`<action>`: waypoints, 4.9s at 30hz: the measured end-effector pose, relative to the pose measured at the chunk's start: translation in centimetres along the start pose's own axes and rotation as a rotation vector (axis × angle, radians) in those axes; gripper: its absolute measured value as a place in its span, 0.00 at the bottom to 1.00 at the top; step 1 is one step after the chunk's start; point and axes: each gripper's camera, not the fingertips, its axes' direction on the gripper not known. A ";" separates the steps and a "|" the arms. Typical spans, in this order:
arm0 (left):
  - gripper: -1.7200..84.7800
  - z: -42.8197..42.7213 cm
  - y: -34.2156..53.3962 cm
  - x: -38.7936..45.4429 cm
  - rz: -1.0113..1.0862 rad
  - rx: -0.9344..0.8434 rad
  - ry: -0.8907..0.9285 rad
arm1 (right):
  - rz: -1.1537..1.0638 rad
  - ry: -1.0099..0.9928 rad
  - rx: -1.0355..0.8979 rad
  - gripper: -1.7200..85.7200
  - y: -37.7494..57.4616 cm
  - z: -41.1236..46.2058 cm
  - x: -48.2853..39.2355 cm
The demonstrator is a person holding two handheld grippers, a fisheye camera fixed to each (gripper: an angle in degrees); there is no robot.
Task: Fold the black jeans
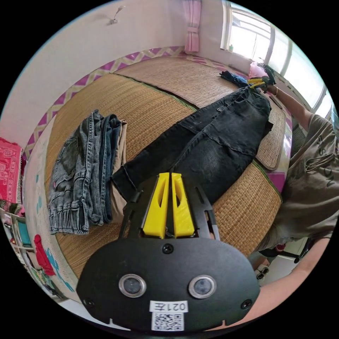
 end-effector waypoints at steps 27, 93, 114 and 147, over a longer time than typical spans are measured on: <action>0.02 9.5 -8.8 -7.2 -0.215 -0.091 -0.072 | 0.244 -0.087 -0.063 0.07 -0.1 -0.7 3.8; 0.02 14.7 22.4 -12.2 -0.615 -0.030 -0.018 | 0.365 -0.352 0.455 0.01 22.0 -9.4 -23.4; 0.05 6.3 33.5 -10.9 -0.821 0.199 0.117 | 0.521 -0.377 0.411 0.01 22.7 -5.6 -25.2; 0.01 -21.0 -6.0 26.2 -0.306 0.694 0.065 | 0.496 -0.525 0.584 0.01 28.4 -8.5 -24.2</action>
